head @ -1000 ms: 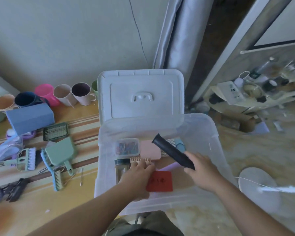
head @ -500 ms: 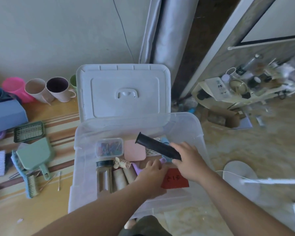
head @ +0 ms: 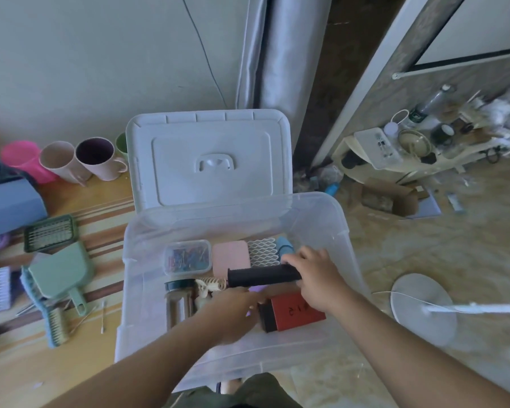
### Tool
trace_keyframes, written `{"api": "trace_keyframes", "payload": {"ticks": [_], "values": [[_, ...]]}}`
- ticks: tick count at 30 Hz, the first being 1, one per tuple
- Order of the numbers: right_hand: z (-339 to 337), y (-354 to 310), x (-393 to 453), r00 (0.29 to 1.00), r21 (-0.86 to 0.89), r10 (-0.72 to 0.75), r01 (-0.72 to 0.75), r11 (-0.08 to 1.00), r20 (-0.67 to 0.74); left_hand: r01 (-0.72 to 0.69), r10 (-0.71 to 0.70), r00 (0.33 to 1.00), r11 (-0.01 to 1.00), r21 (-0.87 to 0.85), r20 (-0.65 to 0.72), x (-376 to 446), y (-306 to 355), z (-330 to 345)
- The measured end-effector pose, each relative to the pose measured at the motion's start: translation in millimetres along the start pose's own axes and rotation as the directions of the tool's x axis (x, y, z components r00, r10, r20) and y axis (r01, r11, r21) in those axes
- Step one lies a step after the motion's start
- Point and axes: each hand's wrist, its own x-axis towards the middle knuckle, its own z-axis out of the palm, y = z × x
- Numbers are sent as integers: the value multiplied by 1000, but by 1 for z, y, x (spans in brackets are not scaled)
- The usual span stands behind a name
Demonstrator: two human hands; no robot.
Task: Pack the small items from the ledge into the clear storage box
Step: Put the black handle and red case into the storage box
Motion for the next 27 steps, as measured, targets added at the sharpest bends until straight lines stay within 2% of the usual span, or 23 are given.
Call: {"api": "trace_keyframes", "payload": {"ticks": [2, 5, 8, 12, 14, 20, 27], "values": [[0, 0, 10, 1000, -80, -24, 26, 996, 19, 25, -25, 1000, 998, 50, -8, -21, -18, -10], [4, 0, 25, 995, -86, 35, -28, 996, 91, 83, -72, 992, 991, 101, -107, -45, -37, -15], [13, -1, 31, 980, -164, 91, -62, 985, 180, 117, -88, 977, 983, 140, -195, -56, -48, -14], [24, -1, 30, 985, -266, 113, -76, 961, 129, 129, -94, 969, 982, 140, -230, -65, -54, -7], [27, 0, 28, 987, -301, 116, -78, 951, 112, 135, -101, 967, 982, 135, -232, -68, -56, -2], [37, -8, 28, 995, -349, -3, 39, 936, 105, 138, -112, 973, 983, 120, -201, -70, -58, -2], [28, -22, 33, 970, -464, 158, -55, 884, 187, 128, -105, 980, 983, 134, -169, -67, -59, 7]]}}
